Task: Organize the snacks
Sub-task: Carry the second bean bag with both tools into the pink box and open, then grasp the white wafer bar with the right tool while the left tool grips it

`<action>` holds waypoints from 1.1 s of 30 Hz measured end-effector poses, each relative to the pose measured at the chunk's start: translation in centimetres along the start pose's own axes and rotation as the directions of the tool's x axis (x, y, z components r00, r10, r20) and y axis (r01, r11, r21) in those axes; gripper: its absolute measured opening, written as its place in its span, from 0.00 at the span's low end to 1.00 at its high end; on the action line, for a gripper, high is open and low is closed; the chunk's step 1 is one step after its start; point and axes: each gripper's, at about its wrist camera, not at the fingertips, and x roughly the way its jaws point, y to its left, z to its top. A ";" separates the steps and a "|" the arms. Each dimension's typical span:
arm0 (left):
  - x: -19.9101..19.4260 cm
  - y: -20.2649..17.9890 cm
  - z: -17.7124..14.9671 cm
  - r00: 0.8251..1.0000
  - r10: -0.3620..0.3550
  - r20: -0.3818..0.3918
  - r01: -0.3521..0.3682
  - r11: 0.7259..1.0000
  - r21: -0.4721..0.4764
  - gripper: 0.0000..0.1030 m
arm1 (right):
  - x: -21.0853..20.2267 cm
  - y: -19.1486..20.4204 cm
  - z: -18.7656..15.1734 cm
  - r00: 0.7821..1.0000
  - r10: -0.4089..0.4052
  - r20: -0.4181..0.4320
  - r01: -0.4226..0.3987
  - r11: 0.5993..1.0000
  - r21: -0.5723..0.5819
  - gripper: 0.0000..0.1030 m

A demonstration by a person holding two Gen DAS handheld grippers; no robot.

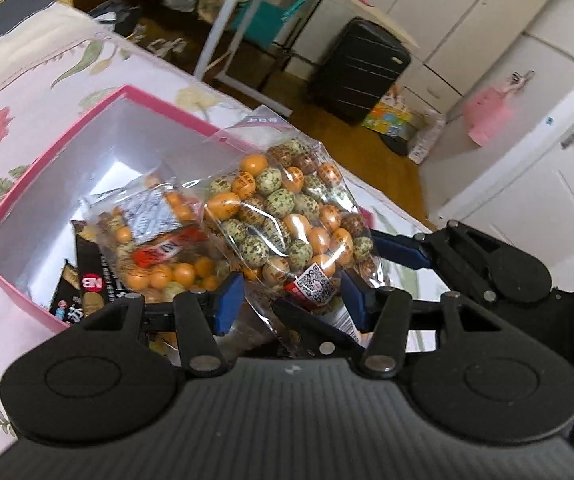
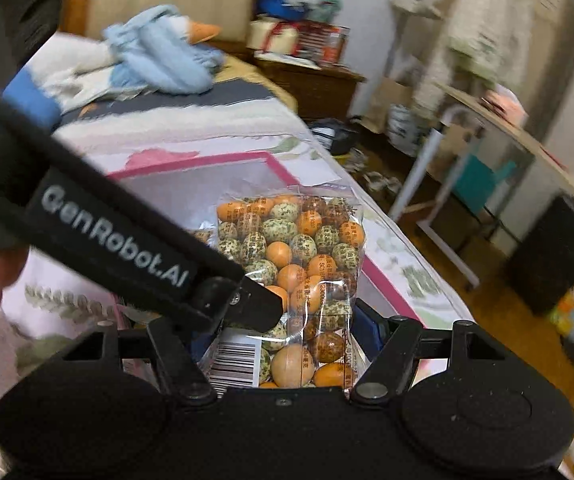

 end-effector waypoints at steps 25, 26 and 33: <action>-8.9 -10.1 -4.5 0.999 -0.030 0.018 0.022 0.944 0.329 0.50 | -19.4 -4.5 -8.9 0.987 -0.083 -0.138 0.146 0.819 0.554 0.72; -9.4 -11.0 -4.9 0.999 -0.034 0.016 0.026 0.935 0.353 0.50 | -20.4 -5.0 -9.7 0.983 -0.094 -0.157 0.168 0.800 0.576 0.72; -9.6 -17.5 -8.1 0.993 -0.102 -0.065 0.121 0.876 0.467 0.50 | -26.7 -8.4 -17.6 0.942 -0.192 -0.276 0.334 0.633 0.698 0.72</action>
